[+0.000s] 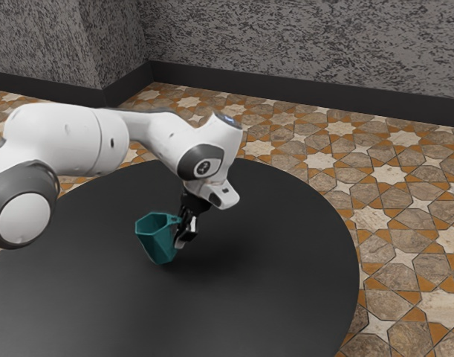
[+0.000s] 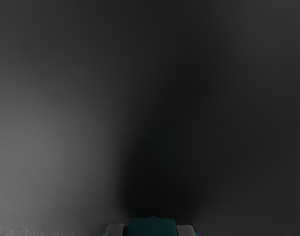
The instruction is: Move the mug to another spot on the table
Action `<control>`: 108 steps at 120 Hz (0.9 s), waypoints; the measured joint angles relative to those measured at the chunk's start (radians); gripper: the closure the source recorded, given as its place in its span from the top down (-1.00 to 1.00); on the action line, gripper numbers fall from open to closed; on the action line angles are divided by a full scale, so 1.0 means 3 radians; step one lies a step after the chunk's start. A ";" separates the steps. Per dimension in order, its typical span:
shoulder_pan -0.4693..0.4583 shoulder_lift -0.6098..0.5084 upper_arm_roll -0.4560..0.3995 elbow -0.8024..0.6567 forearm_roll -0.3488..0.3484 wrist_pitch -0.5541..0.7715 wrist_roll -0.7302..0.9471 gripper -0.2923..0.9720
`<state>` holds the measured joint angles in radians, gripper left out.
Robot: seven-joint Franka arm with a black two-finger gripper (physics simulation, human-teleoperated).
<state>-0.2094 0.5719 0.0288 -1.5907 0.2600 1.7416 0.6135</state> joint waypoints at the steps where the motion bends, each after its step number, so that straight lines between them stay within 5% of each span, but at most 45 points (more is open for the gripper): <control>1: -0.0002 0.0003 0.0000 0.0000 0.0000 -0.0002 -0.0003 -0.53; 34: -0.0046 0.0059 0.0000 0.0002 0.0002 -0.0046 -0.0106 -0.51; 65: -0.0052 0.0095 -0.0003 0.0007 -0.0022 -0.0039 -0.0177 0.20; 108: 0.0042 0.0053 -0.0008 0.0052 -0.0353 0.0297 -0.0302 0.47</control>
<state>-0.1968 0.5879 0.0264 -1.5752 0.1540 1.8306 0.5229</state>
